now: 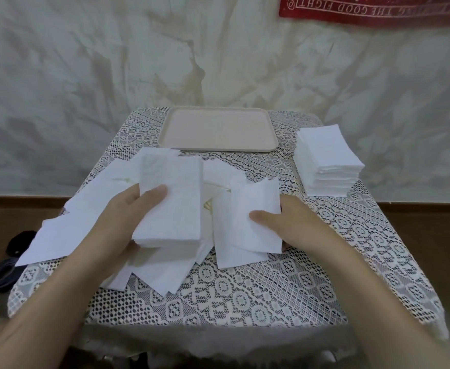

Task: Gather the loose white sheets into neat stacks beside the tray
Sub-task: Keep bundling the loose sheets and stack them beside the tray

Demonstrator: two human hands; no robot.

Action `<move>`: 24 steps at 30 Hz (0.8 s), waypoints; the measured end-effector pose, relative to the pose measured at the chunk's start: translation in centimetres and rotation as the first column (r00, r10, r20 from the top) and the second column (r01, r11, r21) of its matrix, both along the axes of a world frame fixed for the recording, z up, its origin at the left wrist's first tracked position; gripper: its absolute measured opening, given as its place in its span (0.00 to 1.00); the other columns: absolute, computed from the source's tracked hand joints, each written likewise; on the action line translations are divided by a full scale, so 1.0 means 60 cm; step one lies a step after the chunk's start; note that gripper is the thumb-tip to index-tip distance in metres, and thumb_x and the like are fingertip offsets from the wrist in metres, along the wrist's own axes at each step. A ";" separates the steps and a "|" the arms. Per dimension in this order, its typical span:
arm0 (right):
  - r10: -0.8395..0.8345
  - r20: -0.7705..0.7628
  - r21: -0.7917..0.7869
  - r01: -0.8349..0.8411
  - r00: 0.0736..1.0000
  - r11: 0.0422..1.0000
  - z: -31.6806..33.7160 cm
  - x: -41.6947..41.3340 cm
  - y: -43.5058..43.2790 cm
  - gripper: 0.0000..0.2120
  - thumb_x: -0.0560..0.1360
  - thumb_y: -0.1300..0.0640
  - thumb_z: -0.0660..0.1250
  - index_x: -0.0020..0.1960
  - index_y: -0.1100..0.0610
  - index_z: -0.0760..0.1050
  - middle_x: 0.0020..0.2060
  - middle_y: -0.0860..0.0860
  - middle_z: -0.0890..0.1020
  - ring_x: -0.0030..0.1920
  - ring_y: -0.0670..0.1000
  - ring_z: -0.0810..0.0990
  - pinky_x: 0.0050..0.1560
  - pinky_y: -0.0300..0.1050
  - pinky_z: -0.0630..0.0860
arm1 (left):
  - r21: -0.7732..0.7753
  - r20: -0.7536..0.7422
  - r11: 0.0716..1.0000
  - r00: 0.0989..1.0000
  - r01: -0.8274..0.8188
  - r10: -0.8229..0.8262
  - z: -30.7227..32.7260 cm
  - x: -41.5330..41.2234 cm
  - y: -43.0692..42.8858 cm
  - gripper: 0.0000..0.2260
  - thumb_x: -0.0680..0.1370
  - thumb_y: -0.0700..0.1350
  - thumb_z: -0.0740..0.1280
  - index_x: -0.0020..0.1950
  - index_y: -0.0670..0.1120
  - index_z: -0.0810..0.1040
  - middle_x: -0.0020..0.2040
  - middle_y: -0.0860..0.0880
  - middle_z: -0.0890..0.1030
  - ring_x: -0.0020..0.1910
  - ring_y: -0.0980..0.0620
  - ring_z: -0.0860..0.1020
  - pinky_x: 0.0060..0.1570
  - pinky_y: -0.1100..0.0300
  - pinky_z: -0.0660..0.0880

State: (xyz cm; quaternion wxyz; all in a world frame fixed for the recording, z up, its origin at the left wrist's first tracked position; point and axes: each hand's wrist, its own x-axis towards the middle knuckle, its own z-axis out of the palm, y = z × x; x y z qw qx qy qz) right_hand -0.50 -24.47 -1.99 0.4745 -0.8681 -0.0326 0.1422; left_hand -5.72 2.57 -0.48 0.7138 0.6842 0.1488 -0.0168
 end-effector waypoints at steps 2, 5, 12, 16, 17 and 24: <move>0.009 -0.008 -0.020 -0.009 1.000 1.000 0.002 -0.001 0.003 0.09 0.79 0.52 0.70 0.57 0.52 0.81 0.50 0.48 0.86 0.51 0.51 0.84 0.57 0.55 0.80 | 0.005 0.002 1.000 1.000 -0.001 0.001 0.001 0.001 -0.001 0.13 0.78 0.53 0.70 0.56 0.46 0.84 0.49 0.44 0.88 0.44 0.48 0.86 0.52 0.47 0.77; 0.020 -0.006 -0.052 -0.021 1.000 0.998 0.001 0.000 0.001 0.07 0.79 0.53 0.70 0.55 0.53 0.81 0.47 0.51 0.86 0.48 0.55 0.86 0.52 0.56 0.82 | 0.009 0.007 1.000 1.000 -0.004 0.004 0.002 0.003 -0.003 0.10 0.79 0.52 0.70 0.53 0.47 0.83 0.45 0.46 0.88 0.39 0.51 0.85 0.46 0.51 0.77; 0.098 -0.076 0.049 -0.095 0.992 0.994 0.005 -0.001 -0.012 0.09 0.77 0.57 0.73 0.57 0.52 0.83 0.50 0.47 0.88 0.52 0.49 0.86 0.60 0.56 0.81 | 0.011 0.004 1.000 1.000 0.002 -0.002 -0.001 0.003 -0.002 0.11 0.80 0.52 0.69 0.56 0.47 0.84 0.49 0.44 0.88 0.43 0.48 0.85 0.48 0.50 0.78; 0.095 -0.085 0.063 -0.090 0.992 0.994 0.004 -0.001 -0.012 0.05 0.76 0.56 0.75 0.51 0.50 0.84 0.46 0.44 0.88 0.48 0.46 0.86 0.59 0.52 0.81 | 0.014 0.004 1.000 1.000 0.000 0.000 -0.002 0.005 -0.001 0.13 0.80 0.52 0.69 0.59 0.46 0.84 0.52 0.44 0.88 0.47 0.46 0.86 0.53 0.47 0.78; 0.096 -0.080 0.064 -0.091 0.992 0.994 0.006 -0.002 -0.012 0.03 0.76 0.55 0.75 0.50 0.50 0.84 0.45 0.43 0.88 0.47 0.45 0.86 0.58 0.49 0.81 | 0.013 0.006 1.000 1.000 0.001 -0.001 -0.003 0.005 -0.001 0.14 0.80 0.53 0.69 0.60 0.46 0.84 0.53 0.44 0.88 0.48 0.45 0.86 0.55 0.46 0.79; 0.147 -0.032 -0.080 -0.150 0.989 0.986 0.006 -0.009 -0.005 0.06 0.75 0.51 0.74 0.51 0.51 0.83 0.45 0.44 0.87 0.46 0.45 0.85 0.52 0.46 0.81 | 0.006 0.048 1.000 0.999 -0.011 0.011 -0.001 0.005 -0.002 0.18 0.76 0.56 0.69 0.63 0.49 0.82 0.55 0.45 0.88 0.53 0.44 0.86 0.56 0.45 0.79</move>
